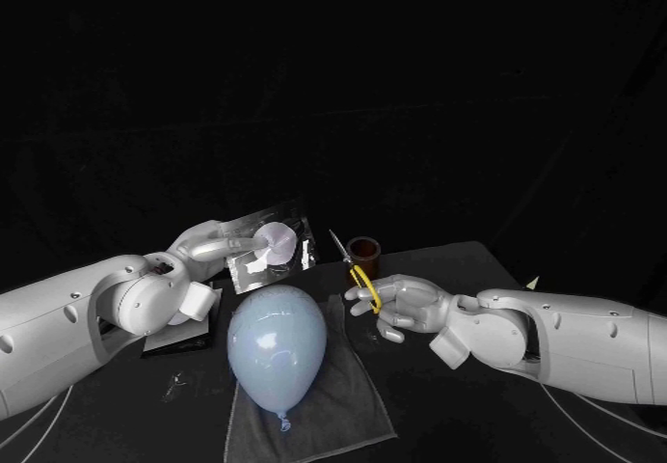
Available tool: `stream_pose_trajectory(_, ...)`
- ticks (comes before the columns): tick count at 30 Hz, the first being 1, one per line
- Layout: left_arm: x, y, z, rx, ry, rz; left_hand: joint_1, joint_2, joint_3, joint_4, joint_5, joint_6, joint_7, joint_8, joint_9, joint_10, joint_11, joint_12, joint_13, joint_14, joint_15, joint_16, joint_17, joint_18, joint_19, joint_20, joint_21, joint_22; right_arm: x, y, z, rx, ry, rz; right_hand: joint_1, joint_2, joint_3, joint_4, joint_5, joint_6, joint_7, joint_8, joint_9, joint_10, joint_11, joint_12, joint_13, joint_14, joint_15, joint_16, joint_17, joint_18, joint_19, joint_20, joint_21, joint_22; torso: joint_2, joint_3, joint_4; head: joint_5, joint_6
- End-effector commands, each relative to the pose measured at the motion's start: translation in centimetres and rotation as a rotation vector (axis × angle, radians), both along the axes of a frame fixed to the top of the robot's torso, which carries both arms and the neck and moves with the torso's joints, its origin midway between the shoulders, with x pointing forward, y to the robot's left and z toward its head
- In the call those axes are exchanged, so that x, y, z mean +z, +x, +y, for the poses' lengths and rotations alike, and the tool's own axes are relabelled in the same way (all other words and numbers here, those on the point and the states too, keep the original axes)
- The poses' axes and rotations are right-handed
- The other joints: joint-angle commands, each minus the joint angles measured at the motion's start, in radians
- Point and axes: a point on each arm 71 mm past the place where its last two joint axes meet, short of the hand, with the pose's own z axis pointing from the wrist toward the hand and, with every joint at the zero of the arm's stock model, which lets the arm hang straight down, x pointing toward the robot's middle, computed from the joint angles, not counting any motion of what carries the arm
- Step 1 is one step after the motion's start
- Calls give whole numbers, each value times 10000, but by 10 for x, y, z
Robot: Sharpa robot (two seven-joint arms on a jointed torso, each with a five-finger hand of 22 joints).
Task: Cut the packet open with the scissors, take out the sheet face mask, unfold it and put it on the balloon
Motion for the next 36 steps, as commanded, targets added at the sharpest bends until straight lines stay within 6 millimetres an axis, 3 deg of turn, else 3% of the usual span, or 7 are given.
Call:
stream_pose_trajectory(1,3,-1,-2,-136,-158,-102,-14,103,-3,-32,21,14,66,29,1882,49,9,3,-7,18,-43,-20,13,107,67,32,36,3,1,-6,5,675,924,352,-63,55,5168,1946,-15,-223,8,-118,19,-116,12,17,-83,-30,54,-37,-7,170,-84,52,-92,-34,5,-2,9,-1,-13)
stream_pose_trajectory(6,2,-1,-1,-111,-146,-94,-14,103,-3,-32,21,14,66,29,1882,49,9,3,-7,18,-43,-20,13,107,67,32,36,3,-2,-10,7,907,1221,537,-124,-78,5487,1868,-12,-316,-82,-49,153,277,-125,222,-63,-68,-32,-8,36,202,-148,-12,-115,-55,3,-4,10,-9,-21)
stream_pose_trajectory(21,2,-1,2,-30,-116,-86,-18,106,-5,-34,21,10,68,29,1893,47,11,3,-6,18,-42,-22,17,107,67,32,36,3,-7,-15,14,991,1157,741,656,-1607,2937,1461,-18,29,-704,2911,2714,1852,-802,2469,2717,123,-576,51,299,143,89,-493,48,76,5,-1,0,-11,-60)
stream_pose_trajectory(25,2,-1,4,2,-107,-87,-18,106,-5,-34,21,10,68,29,1893,47,11,3,-6,18,-42,-22,17,107,67,32,36,3,-9,-14,12,634,744,661,405,-2342,2455,1600,-17,694,-1204,3633,3048,2646,-1222,8723,8521,852,-897,1827,3288,-63,571,-763,1108,1002,2,0,-2,-11,-66)
stream_pose_trajectory(32,2,0,5,40,-96,-89,-18,106,-5,-34,21,10,68,29,1893,47,11,3,-6,18,-42,-22,17,107,67,32,36,3,-12,-12,8,248,67,460,250,-2781,1681,2199,-14,424,-1598,6045,5332,3065,-1534,13413,12761,1266,-1145,3022,5514,-334,1037,-999,2535,2306,5,1,-4,-16,-81)
stream_pose_trajectory(35,2,0,6,52,-92,-88,-18,106,-5,-34,21,10,68,29,1893,47,11,3,-6,18,-42,-22,17,107,67,32,36,3,-13,-12,7,118,-221,357,158,-2861,1408,2385,-16,382,-1678,6581,5881,3321,-1606,14265,13438,1265,-1196,3041,5549,-338,1029,-1040,2602,2383,5,-1,-4,-22,-92)
stream_pose_trajectory(36,2,0,6,55,-90,-88,-18,106,-5,-34,21,10,68,29,1893,47,11,3,-6,18,-42,-22,17,107,67,32,36,3,-13,-11,7,93,-271,336,-100,-2994,1146,2553,-25,1168,-1727,7700,6570,3583,-1636,15061,14052,1308,-1211,3131,5727,-374,1084,-1053,2782,2545,4,0,-3,-15,-99)
